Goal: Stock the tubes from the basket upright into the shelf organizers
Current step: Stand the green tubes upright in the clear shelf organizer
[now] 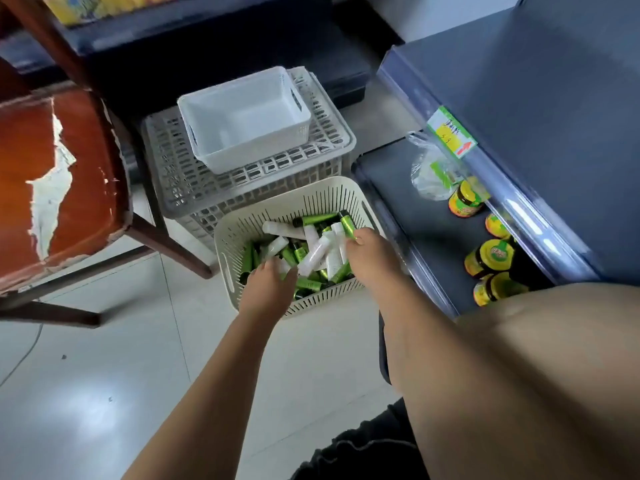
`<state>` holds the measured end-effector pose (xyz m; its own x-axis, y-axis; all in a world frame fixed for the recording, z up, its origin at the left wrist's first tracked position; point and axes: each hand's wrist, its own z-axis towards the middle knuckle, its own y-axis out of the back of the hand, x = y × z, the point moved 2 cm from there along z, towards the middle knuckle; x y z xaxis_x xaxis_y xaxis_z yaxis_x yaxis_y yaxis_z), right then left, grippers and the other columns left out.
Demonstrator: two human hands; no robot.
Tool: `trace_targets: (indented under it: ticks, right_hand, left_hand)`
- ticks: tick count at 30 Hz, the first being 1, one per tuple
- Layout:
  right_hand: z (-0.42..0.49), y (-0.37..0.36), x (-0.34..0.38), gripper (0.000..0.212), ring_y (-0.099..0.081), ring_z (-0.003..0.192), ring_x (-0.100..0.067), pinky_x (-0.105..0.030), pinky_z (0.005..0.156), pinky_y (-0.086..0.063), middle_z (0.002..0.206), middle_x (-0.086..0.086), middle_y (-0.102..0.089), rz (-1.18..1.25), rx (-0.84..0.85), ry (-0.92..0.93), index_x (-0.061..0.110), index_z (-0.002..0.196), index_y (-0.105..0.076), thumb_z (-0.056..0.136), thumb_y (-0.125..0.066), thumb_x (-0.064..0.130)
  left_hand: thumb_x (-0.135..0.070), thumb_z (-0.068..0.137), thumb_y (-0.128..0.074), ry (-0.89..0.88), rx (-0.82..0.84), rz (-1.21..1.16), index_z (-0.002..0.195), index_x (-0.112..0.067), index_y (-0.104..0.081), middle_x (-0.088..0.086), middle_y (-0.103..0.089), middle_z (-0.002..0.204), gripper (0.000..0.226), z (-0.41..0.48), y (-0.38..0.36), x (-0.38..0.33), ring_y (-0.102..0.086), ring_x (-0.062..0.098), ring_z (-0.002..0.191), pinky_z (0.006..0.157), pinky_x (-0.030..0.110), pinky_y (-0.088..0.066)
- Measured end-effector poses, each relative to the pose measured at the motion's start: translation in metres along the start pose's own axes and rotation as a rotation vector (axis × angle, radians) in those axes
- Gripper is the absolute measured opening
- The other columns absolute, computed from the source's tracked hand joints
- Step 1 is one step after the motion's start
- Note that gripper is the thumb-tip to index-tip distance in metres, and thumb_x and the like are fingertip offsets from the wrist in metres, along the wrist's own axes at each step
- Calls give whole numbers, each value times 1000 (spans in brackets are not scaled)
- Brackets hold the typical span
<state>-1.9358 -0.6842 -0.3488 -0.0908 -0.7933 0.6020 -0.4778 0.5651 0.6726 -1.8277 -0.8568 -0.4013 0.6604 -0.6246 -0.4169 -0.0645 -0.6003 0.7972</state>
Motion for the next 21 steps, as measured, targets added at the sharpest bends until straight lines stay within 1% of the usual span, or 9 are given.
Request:
trace_targets:
  ticks: [2,4,6,8,11,13,16,19,21]
  right_hand:
    - [22,-7,-6,16,-56,80,-18,-28,60,-39,88,7,-59,57,6,-26,27,100,-61,100,-46,31]
    - [44,-17,-12,20,-57,77,-18,-29,60,-42,90,2,-63,40,44,-37,20,99,-64,99,-46,28]
    - [66,-30,-14,22,-57,72,-22,-32,59,-46,86,-3,-62,-32,102,-33,16,85,-61,97,-44,22]
    - [84,-46,-12,25,-51,70,-24,-31,55,-37,80,-5,-56,-115,167,-50,16,73,-53,96,-43,17]
    - [100,-78,-8,25,-58,85,-26,-32,66,-42,99,-8,-64,-213,294,-75,11,100,-69,99,-45,17]
    - [103,-110,-7,27,-60,93,-25,-34,72,-47,107,-7,-64,-229,410,-48,15,114,-68,100,-45,15]
    - [102,-156,-9,38,-63,108,-30,-42,92,-52,126,-12,-62,-359,613,-67,16,136,-56,99,-49,13]
    - [98,-183,-12,38,-54,126,-29,-44,108,-40,137,-8,-58,-538,662,-32,16,135,-57,97,-55,15]
    - [96,-186,-11,40,-47,130,-28,-43,105,-36,141,-6,-52,-611,578,44,21,136,-57,96,-56,20]
  left_hand:
    - [-57,92,-38,104,48,-82,132,-18,-57,5,-69,114,59,26,-6,7,-66,28,99,86,45,-56]
    - [-53,91,-40,183,83,-125,127,-13,-60,9,-69,115,58,50,-11,14,-66,31,101,88,45,-56]
    - [-46,95,-46,205,133,-80,129,-13,-57,9,-66,118,48,74,-21,25,-64,33,105,91,44,-55]
    - [-39,92,-46,192,230,65,125,-16,-57,9,-67,118,42,91,-33,35,-65,32,100,87,42,-57]
    - [-25,87,-48,196,322,286,112,-14,-63,14,-66,105,31,100,-44,41,-62,33,100,81,41,-58]
    - [-22,89,-48,179,375,413,121,-17,-62,17,-60,118,35,99,-47,32,-51,37,119,87,43,-55]
    - [-19,94,-50,118,444,626,136,-20,-53,12,-50,136,42,108,-61,32,-28,39,141,98,49,-47]
    - [-20,92,-58,29,444,746,133,-27,-54,5,-55,129,42,120,-65,43,-29,37,139,94,50,-49]
    - [-28,88,-68,-58,413,768,124,-34,-60,0,-59,119,37,125,-62,50,-33,35,134,91,50,-50]
